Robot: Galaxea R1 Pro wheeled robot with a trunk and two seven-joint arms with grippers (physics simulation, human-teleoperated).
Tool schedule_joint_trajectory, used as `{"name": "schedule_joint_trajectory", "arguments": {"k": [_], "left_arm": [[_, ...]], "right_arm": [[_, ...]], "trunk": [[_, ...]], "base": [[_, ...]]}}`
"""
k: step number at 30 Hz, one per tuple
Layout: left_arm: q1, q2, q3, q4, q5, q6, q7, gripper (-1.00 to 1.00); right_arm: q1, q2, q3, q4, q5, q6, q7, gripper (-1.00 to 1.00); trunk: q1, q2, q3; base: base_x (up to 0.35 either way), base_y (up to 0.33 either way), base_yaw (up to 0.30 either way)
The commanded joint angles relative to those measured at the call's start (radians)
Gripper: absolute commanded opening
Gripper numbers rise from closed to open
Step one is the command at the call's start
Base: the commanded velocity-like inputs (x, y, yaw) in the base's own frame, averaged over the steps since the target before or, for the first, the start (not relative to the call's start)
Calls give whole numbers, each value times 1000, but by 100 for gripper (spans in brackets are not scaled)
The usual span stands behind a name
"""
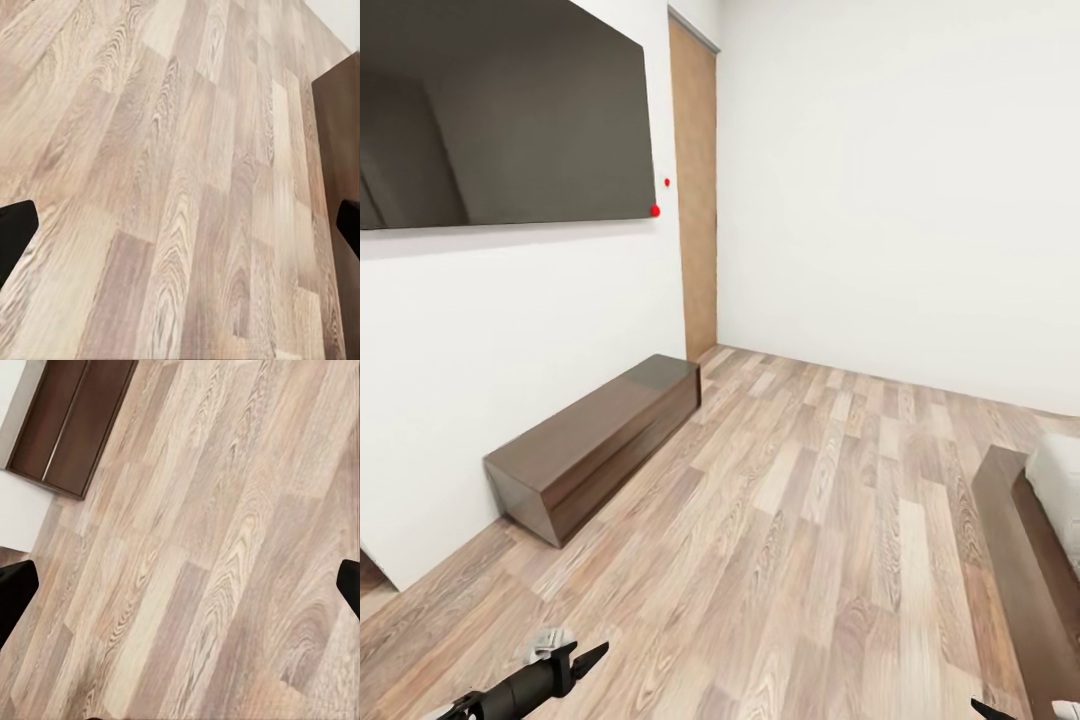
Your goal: In the bedroom, move the book from the bed onto either nightstand, and place the two sandals side by side next to the bed.
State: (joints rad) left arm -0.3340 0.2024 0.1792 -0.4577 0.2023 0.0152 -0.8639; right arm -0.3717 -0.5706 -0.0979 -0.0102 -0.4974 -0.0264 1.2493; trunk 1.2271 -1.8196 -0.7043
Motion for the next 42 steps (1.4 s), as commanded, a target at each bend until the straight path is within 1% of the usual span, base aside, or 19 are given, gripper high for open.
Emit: {"name": "schedule_joint_trajectory", "arguments": {"k": [1,11,24,42], "left_arm": [[0,0,2,1,3,2,-4,100],[0,-12,2,1,2,2,-4,100],[0,-14,2,1,2,2,-4,100],[0,-14,2,1,2,2,-4,100]], "right_arm": [[-1,0,-8,1,8,-3,2,100],[-1,0,-8,1,8,-3,2,100],[-1,0,-8,1,8,-3,2,100],[-1,0,-6,1,8,-4,2,100]], "trunk": [[0,0,-1],[0,0,-7],[0,0,-10],[0,0,-10]], "base": [[331,0,-229],[331,0,-129],[331,0,-72],[331,0,-254]]}}
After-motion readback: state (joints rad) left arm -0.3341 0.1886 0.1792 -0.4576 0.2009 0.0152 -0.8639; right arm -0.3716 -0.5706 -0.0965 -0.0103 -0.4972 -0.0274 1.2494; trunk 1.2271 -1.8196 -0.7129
